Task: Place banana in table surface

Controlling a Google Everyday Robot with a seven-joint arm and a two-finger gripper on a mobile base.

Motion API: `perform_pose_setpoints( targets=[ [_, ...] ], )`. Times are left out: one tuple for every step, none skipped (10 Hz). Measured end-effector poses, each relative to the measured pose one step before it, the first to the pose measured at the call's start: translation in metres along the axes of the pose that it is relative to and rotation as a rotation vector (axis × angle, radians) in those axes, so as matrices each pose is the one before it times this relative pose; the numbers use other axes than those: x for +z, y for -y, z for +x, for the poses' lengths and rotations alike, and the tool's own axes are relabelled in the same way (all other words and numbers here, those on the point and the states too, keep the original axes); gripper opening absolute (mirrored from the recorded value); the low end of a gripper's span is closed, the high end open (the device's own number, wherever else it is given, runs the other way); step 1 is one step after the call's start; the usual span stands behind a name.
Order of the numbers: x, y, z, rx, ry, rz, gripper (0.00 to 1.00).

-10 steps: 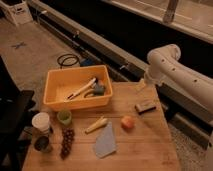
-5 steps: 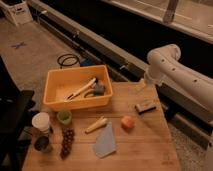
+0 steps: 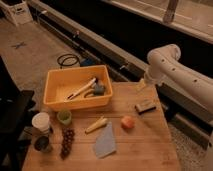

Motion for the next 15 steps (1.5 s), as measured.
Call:
perform_pose_setpoints(
  targets=[
    [0.00001,-0.00001,-0.00001,0.00000,0.00000,-0.00002,0.80],
    [-0.00002,0.00001,-0.00001,0.00000,0.00005,0.00004,0.80],
    [0.00001,0.00001,0.00001,0.00004,-0.00003,-0.00003,0.80],
    [0.00000,-0.00005,-0.00003,-0.00006,0.00002,-0.00005,0.80],
    [-0.00001,0.00005,0.00003,0.00006,-0.00001,0.00005,0.80],
    [-0.00002,-0.00002,-0.00002,-0.00003,0.00004,0.00000,0.80],
    [0.00000,0.00002,0.00000,0.00001,-0.00001,0.00004,0.80],
    [0.00002,-0.00001,0.00000,0.00001,0.00000,-0.00004,0.80],
    [-0.00005,0.00001,-0.00002,-0.00002,0.00004,0.00006,0.80],
    [-0.00001,0.00002,0.00001,0.00001,-0.00005,0.00008,0.80],
    [0.00001,-0.00016,-0.00005,-0.00243,0.00058,-0.00014,0.80],
    [-0.00031,-0.00321,-0.00010,-0.02857,0.00504,-0.00517,0.80],
    [-0.00041,-0.01191,-0.00069,-0.04764,0.00646,-0.00996,0.80],
    [-0.00038,-0.01126,-0.00221,-0.03384,0.00503,-0.00689,0.80],
    [-0.00061,-0.01667,-0.00419,-0.04670,0.00817,-0.00747,0.80]
  ],
)
